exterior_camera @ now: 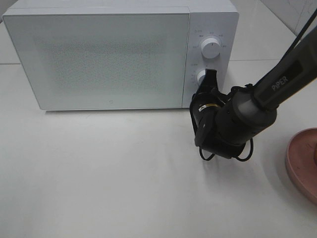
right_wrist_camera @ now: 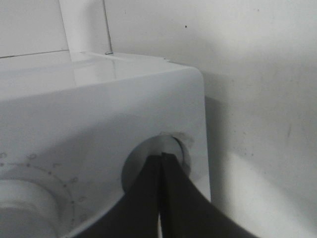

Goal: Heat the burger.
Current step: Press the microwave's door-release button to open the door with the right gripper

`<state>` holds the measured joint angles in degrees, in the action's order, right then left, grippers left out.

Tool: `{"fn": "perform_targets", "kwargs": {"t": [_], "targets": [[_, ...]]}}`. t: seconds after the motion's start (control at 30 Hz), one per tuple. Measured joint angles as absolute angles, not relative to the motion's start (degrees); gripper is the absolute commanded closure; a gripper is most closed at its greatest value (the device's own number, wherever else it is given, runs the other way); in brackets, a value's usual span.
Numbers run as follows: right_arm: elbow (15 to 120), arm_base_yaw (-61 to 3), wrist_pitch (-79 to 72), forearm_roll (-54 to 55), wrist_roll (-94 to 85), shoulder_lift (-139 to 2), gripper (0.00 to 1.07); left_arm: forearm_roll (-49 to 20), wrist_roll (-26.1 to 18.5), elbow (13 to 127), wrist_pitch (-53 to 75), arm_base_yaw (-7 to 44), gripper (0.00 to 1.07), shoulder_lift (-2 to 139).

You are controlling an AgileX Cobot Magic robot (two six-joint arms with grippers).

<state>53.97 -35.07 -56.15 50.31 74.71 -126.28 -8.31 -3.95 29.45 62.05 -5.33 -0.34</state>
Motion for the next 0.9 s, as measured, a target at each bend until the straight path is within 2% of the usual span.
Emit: {"fn": "perform_targets", "kwargs": {"t": [0.37,0.9], "targets": [[57.4,-35.2,-55.7,56.0,71.7,-127.5,1.07,-8.3,-4.0,29.5,62.1,-5.3,0.09,-0.3],[57.6,-35.2,-54.8,56.1,71.2,-127.4,1.07,-8.3,-4.0,29.5,62.1,-5.3,0.09,-0.3]]}}
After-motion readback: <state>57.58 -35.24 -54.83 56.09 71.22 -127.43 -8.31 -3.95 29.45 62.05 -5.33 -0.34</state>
